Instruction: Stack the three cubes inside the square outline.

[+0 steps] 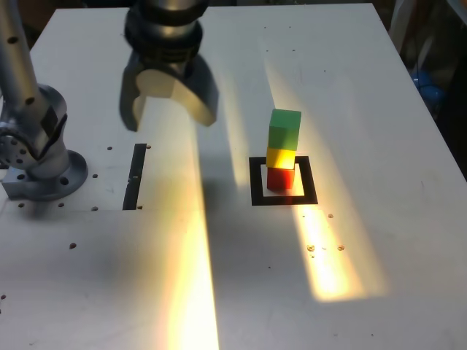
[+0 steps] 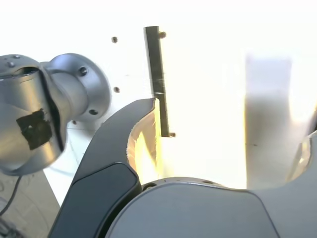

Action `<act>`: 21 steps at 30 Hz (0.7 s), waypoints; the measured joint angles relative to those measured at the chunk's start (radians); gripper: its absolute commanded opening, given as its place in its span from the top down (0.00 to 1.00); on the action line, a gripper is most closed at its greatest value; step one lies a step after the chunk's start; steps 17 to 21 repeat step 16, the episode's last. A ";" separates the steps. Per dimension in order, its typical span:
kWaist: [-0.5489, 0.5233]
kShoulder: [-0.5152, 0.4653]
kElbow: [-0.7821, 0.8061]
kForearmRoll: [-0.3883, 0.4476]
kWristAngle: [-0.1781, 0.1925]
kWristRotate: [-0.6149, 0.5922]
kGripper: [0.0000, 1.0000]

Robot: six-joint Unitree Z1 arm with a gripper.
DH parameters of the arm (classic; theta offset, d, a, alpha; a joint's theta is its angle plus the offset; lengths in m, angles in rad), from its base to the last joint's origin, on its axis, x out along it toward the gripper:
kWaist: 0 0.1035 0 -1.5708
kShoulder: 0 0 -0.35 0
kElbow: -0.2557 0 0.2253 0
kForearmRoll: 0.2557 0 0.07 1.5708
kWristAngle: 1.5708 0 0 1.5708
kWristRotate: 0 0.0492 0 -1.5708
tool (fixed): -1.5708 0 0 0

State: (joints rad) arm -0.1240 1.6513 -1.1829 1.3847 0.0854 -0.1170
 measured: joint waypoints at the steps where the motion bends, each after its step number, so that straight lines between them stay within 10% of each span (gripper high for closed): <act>1: 0.000 -0.010 0.033 -0.020 -0.005 -0.002 0.01; 21: 0.000 -0.068 0.383 -0.286 -0.070 -0.017 0.01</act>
